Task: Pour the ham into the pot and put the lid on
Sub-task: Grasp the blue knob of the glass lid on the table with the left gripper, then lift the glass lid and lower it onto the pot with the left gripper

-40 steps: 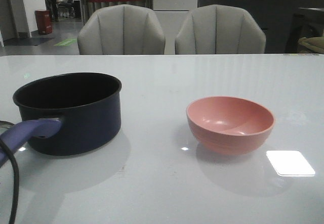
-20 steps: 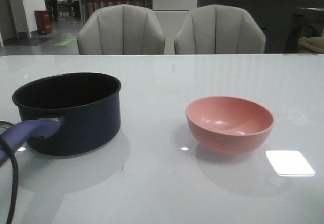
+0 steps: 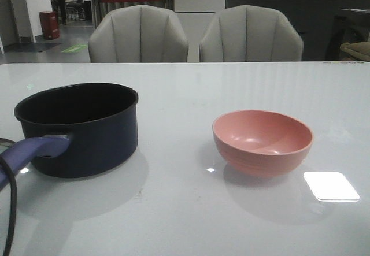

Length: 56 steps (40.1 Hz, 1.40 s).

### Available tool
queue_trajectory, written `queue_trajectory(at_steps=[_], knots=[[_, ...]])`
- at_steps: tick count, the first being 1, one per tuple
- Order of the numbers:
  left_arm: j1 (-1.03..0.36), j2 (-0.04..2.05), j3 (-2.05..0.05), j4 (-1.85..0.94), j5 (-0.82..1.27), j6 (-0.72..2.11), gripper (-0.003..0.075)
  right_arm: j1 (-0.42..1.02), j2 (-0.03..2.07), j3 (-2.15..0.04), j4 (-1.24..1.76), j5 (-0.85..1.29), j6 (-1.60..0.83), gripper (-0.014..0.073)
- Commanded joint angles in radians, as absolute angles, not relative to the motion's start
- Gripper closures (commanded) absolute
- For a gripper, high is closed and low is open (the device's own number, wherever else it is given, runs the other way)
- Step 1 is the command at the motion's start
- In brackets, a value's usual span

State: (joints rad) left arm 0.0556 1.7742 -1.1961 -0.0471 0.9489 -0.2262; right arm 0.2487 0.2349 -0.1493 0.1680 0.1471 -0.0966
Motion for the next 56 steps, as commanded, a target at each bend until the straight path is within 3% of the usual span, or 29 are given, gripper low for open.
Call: queue_trajectory(at_steps=[1,20,23,31,34,56], knots=[[0.058,1.748,-1.224,-0.059,0.938,-0.223,0.0117,0.248,0.244,-0.178,0.174,0.071,-0.107,0.0445],[0.058,1.794,-1.224,-0.067,0.946,-0.223,0.0121,0.248,0.244,-0.178,0.174,0.071,-0.107,0.0445],[0.058,1.794,-1.224,-0.067,0.944,-0.223,0.0167,0.248,0.244,-0.178,0.174,0.071,-0.107,0.0445],[0.058,1.794,-1.224,-0.067,0.940,-0.223,0.0374,0.248,0.244,-0.178,0.174,0.071,-0.107,0.0445],[0.058,1.794,-1.224,-0.067,0.940,-0.223,0.0411,0.248,0.244,-0.178,0.174,0.071,-0.107,0.0445],[0.058,1.730,-1.345,-0.033,1.006,-0.207,0.0410,0.248,0.244,-0.178,0.174,0.071,-0.107,0.0445]])
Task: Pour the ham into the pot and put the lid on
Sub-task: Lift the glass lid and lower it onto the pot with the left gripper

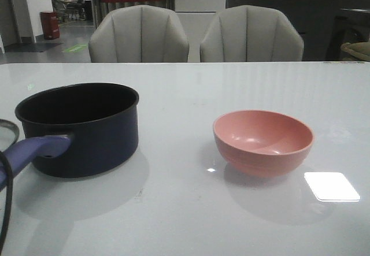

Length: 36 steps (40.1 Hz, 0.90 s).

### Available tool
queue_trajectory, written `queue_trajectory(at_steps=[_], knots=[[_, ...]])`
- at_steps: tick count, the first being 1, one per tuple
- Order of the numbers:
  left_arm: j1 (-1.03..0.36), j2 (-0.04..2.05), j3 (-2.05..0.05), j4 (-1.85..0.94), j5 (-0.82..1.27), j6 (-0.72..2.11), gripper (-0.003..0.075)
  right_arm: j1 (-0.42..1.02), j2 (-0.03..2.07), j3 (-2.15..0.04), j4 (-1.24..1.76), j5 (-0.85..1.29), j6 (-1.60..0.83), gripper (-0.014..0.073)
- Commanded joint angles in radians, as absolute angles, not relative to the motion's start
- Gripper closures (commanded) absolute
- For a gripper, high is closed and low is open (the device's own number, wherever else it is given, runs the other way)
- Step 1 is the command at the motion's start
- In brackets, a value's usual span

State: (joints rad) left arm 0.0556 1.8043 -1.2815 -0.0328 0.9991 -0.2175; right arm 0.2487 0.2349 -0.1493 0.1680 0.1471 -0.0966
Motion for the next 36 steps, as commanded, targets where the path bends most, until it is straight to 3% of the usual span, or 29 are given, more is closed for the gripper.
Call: queue_trajectory(at_steps=[1,17,25,36], knots=[[0.058,1.723,-1.356,-0.033,1.016,-0.195,0.0410,0.248,0.244,-0.178,0.174,0.071,-0.107,0.0445],[-0.083,1.696,-1.616,-0.027,1.134,-0.138,0.0410,0.248,0.244,-0.178,0.174,0.071,-0.107,0.0445],[-0.240,1.702,-1.636,0.000,1.110,-0.118,0.0410,0.248,0.244,-0.178,0.174,0.071,-0.107,0.0445],[-0.339,1.758,-1.641,-0.007,1.131,-0.118,0.0408,0.248,0.244,-0.178,0.174,0.071,-0.107,0.0445]])
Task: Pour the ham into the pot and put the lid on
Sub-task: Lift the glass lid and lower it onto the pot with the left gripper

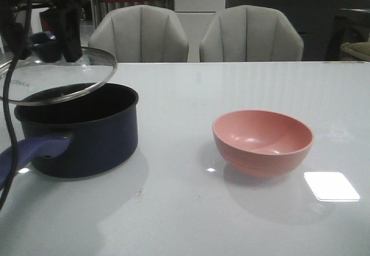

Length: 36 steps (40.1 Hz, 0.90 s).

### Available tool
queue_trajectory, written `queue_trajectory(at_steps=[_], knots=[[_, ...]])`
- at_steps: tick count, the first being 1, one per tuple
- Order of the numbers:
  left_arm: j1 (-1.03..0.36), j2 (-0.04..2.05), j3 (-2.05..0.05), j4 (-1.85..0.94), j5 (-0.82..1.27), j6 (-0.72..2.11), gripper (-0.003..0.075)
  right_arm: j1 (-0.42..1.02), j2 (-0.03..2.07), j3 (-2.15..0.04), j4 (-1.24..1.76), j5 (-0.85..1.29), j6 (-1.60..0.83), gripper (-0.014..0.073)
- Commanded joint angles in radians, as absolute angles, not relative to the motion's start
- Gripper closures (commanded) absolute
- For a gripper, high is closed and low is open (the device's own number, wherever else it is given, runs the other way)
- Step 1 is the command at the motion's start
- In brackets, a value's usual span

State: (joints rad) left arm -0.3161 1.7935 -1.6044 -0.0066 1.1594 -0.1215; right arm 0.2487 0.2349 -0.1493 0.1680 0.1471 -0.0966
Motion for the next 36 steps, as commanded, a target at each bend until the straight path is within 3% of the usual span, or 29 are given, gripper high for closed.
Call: queue_trajectory(at_steps=[1,36], knots=[[-0.342,1.761,-1.641,-0.014,1.131,-0.118,0.0406,0.248,0.244,-0.178,0.174,0.071,-0.107,0.0445],[-0.362,1.835,-1.641,-0.053,1.080,-0.118,0.0377,0.248,0.244,-0.178,0.174,0.071,-0.107,0.0445]])
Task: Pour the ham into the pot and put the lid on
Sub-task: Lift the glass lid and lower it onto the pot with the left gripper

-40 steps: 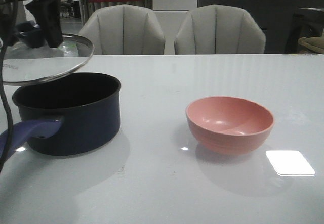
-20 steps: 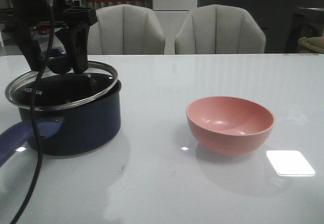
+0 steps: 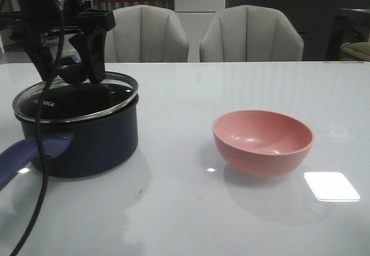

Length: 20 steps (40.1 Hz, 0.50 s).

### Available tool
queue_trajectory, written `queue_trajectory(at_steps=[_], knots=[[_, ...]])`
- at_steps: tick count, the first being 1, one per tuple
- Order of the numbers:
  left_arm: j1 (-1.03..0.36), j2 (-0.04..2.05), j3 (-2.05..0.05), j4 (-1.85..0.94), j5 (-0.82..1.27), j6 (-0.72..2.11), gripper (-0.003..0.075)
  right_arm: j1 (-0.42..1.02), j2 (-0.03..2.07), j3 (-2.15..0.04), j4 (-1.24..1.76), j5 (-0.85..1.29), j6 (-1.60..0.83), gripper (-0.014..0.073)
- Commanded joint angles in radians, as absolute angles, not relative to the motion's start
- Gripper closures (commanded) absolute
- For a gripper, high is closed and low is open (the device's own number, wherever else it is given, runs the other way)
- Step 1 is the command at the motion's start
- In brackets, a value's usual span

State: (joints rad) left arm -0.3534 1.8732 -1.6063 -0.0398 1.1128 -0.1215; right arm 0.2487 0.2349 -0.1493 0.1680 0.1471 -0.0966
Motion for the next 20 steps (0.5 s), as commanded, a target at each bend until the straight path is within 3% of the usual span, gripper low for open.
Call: queue_trajectory(at_steps=[1,16,20], knots=[[-0.362,1.837,-1.641,-0.053,1.082,-0.118,0.0376,0.248,0.244,-0.178,0.174,0.071,-0.107,0.0445],[-0.362,1.861,-1.641,-0.036,1.125,-0.118,0.0371,0.248,0.244,-0.178,0.174,0.071,-0.107,0.0445],[-0.362,1.861,-1.641,-0.034,1.125,-0.118,0.0297,0.248,0.244,-0.178,0.174,0.071,-0.107,0.0445]])
